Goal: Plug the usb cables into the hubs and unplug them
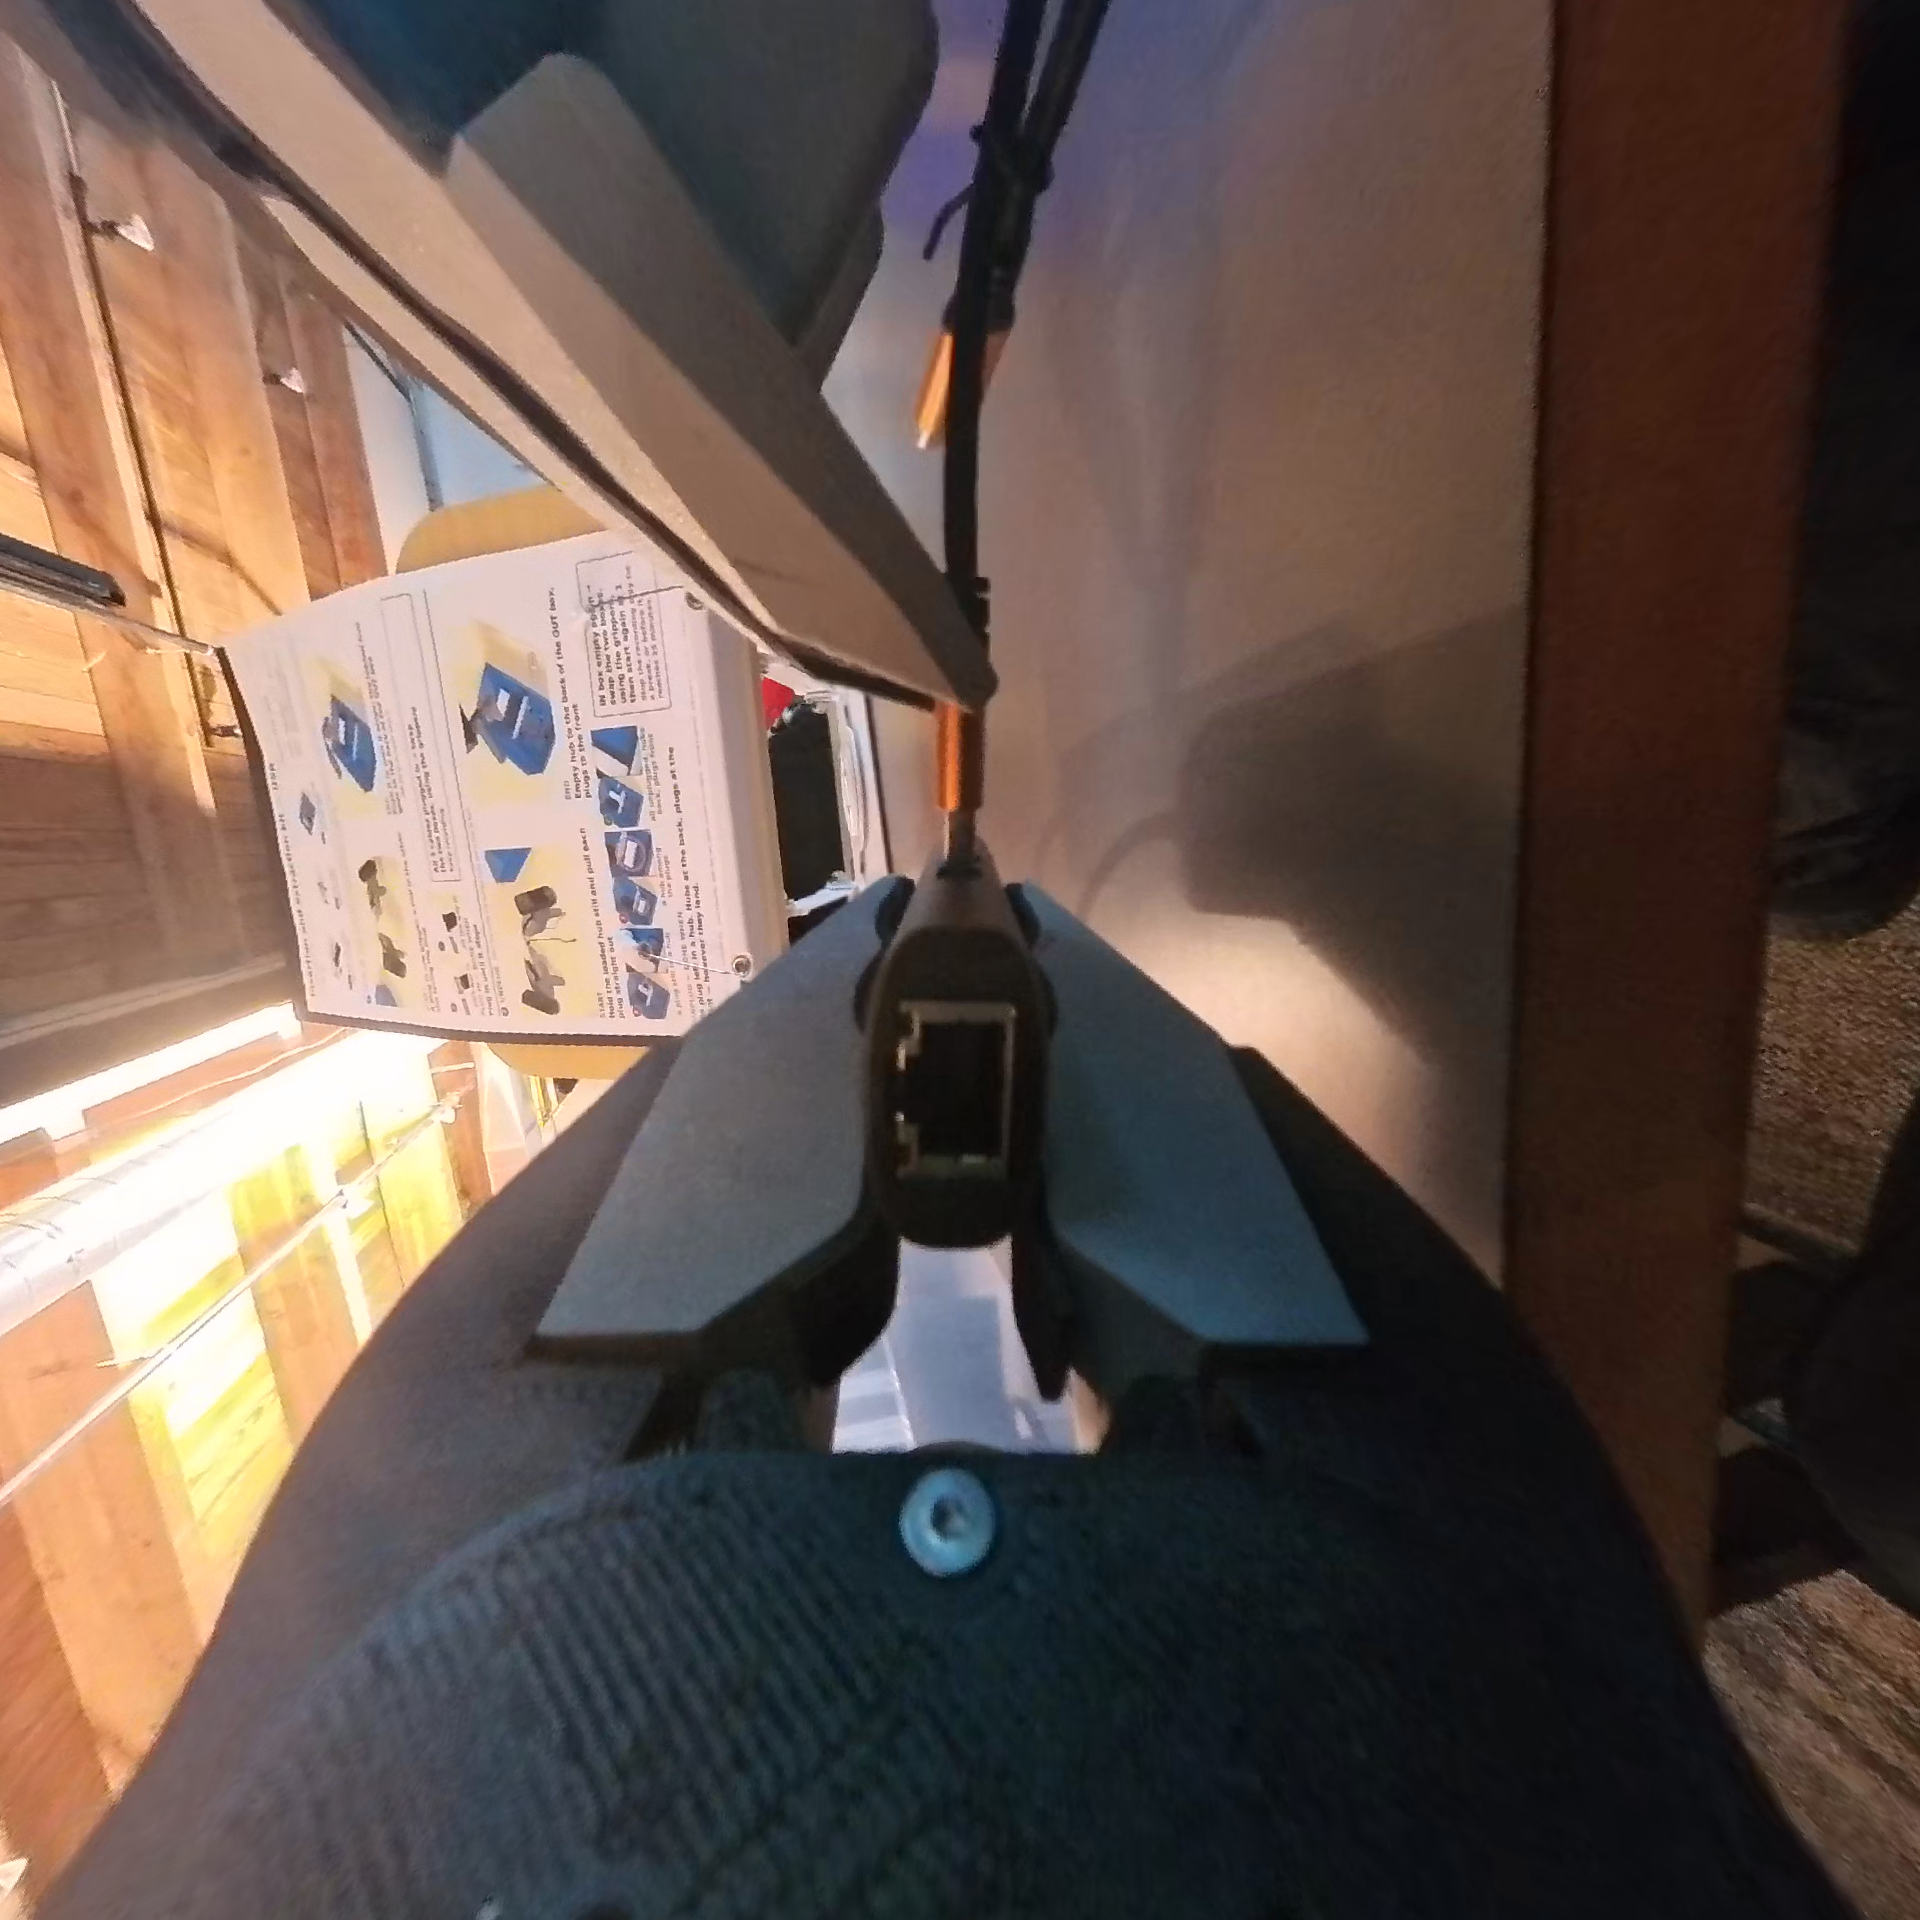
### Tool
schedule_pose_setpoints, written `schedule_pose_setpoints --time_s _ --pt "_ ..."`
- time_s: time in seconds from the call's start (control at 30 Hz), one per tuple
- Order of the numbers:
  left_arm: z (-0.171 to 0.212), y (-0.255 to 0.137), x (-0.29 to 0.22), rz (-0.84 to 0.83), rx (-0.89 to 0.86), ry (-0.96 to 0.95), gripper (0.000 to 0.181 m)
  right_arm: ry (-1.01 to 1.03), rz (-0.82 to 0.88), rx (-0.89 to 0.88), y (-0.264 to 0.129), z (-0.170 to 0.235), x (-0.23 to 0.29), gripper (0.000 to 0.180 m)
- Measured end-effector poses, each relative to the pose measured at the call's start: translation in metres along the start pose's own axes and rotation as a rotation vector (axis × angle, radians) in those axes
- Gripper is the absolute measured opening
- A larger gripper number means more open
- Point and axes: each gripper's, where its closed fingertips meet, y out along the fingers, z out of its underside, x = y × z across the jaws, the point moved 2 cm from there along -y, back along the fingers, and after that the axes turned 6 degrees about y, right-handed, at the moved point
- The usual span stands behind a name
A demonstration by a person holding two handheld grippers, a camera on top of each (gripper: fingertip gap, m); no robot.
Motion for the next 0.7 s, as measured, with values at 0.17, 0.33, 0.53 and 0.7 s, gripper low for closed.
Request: schedule_pose_setpoints --time_s 0.17,0.33,0.53,0.7 --pt "-0.0012 -0.0009 -0.002 0.011 -0.012 -0.01 0.013 -0.006 -0.019 -0.013 0.001 0.0016 0.0013 0.009" --pt "-0.0013 -0.0042 -0.0008 0.018 -0.047 -0.019 0.014 -0.038 -0.035 -0.066 -0.0025 -0.0035 0.0039 0.01" --pt "-0.0021 -0.0053 -0.0035 0.03 -0.081 -0.052 0.014 -0.074 -0.057 -0.11 -0.0009 -0.002 0.0062 0.009" --pt "0.0007 -0.0022 -0.0066 0.031 -0.053 -0.028 0.014 -0.056 -0.022 -0.075 0.0032 0.0001 0.0028 0.01"
